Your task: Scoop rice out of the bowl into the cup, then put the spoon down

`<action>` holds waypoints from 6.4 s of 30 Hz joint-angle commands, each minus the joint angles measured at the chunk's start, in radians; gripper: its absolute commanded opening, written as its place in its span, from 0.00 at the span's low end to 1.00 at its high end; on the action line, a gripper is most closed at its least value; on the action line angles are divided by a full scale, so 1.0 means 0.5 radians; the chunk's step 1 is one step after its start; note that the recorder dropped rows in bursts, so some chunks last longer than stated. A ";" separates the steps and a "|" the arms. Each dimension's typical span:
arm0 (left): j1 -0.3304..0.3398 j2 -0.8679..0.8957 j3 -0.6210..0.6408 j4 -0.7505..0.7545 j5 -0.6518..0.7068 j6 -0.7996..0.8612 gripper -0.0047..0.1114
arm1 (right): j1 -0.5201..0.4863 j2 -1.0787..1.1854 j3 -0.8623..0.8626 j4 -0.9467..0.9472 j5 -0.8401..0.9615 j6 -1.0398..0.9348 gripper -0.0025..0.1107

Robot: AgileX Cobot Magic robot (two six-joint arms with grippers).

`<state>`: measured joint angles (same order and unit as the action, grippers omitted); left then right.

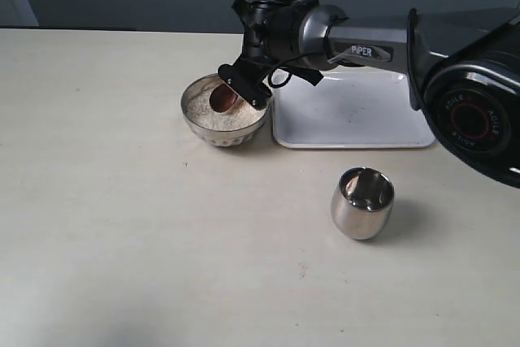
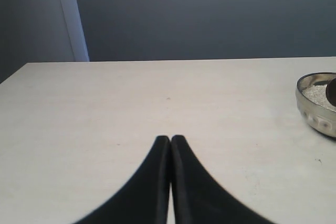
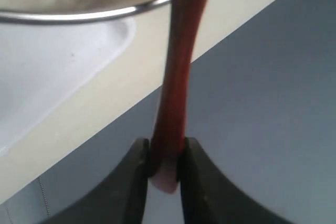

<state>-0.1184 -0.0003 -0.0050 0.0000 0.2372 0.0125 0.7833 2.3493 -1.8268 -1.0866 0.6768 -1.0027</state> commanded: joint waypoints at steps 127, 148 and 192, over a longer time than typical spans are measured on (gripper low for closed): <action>-0.005 0.001 0.010 0.000 -0.010 -0.005 0.04 | -0.173 -0.331 -0.085 1.552 0.980 -0.722 0.02; 0.003 0.001 0.010 0.000 -0.010 -0.005 0.04 | -0.173 -0.623 0.367 1.416 1.075 -0.674 0.02; 0.137 0.001 0.010 0.000 -0.010 -0.005 0.04 | -0.335 -1.106 1.083 1.492 1.089 -0.290 0.02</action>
<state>-0.0514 -0.0003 -0.0050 0.0000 0.2372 0.0125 0.6378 1.8267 -1.3073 -0.3348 1.2174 -1.1637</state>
